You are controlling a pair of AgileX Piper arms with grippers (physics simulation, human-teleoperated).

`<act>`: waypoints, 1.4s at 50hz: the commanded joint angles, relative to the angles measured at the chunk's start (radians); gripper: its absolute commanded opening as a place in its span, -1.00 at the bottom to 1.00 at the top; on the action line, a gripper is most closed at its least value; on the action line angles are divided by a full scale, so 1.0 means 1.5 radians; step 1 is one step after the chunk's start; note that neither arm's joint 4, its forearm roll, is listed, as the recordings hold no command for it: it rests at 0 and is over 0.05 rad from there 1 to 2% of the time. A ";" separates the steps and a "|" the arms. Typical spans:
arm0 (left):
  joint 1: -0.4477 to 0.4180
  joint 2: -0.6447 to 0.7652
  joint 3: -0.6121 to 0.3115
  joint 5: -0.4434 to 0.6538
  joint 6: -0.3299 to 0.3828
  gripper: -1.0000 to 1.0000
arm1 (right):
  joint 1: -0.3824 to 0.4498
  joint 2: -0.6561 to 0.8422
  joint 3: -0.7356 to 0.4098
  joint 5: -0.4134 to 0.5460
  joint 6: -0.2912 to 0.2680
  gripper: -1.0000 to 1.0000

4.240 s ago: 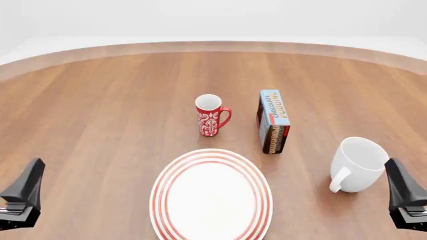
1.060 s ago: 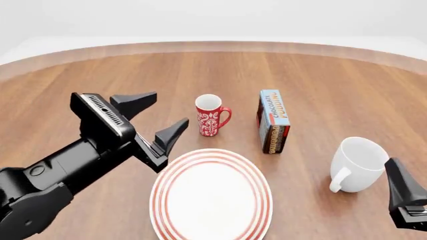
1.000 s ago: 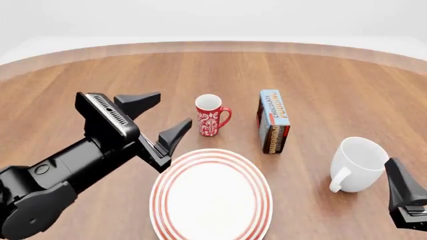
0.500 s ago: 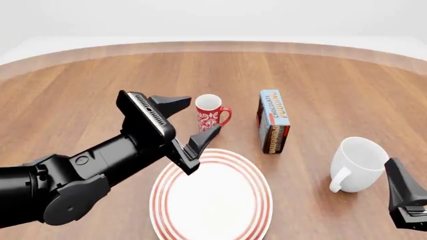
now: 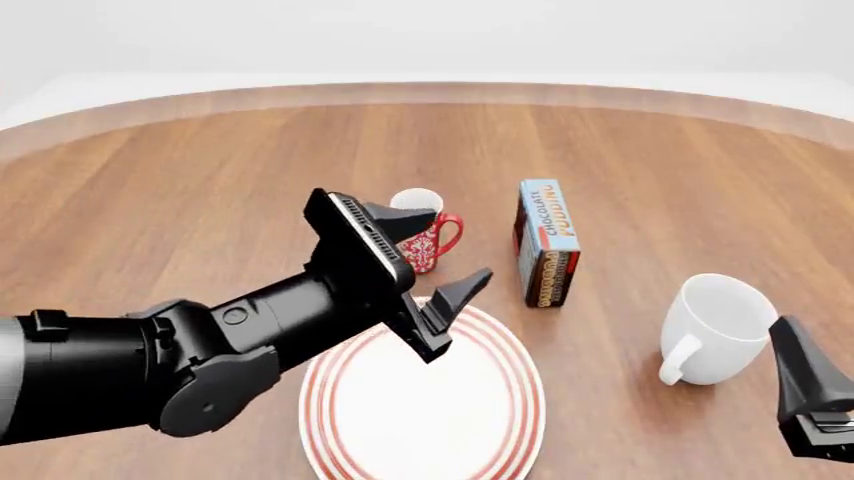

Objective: Pick up the white mug and put it on the plate, and put the chocolate pudding to the right of the plate.

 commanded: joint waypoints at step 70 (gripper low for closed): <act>-0.117 0.190 -0.213 0.108 -0.038 1.00 | 0.003 0.000 0.000 -0.004 0.000 1.00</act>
